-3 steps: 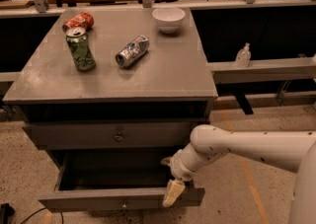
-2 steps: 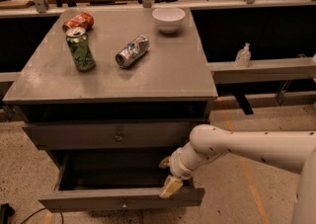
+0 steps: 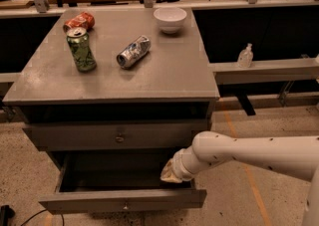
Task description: Open middle drawer
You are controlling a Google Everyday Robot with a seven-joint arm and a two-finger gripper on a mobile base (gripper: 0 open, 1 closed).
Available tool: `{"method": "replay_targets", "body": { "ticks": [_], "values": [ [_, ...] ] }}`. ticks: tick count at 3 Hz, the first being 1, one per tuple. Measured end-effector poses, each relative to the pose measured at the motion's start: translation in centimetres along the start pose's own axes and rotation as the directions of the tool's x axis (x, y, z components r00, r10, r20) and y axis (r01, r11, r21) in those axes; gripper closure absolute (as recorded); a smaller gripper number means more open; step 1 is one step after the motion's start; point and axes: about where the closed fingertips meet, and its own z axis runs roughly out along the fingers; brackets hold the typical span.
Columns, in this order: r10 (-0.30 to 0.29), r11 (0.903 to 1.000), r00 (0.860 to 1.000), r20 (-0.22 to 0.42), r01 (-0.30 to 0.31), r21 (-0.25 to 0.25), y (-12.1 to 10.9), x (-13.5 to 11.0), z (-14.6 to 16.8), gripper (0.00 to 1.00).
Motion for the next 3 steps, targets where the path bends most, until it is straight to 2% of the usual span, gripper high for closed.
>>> {"method": "replay_targets", "body": {
  "ticks": [1, 2, 3],
  "values": [
    [-0.006, 0.9983, 0.999, -0.031, 0.008, 0.058, -0.4, 0.3, 1.1, 1.00],
    [-0.025, 0.9955, 0.997, -0.079, 0.032, 0.089, -0.5, 0.7, 2.6, 1.00],
    [-0.057, 0.9934, 0.992, -0.114, 0.068, 0.092, -0.8, 0.9, 4.1, 1.00]
  ]
}}
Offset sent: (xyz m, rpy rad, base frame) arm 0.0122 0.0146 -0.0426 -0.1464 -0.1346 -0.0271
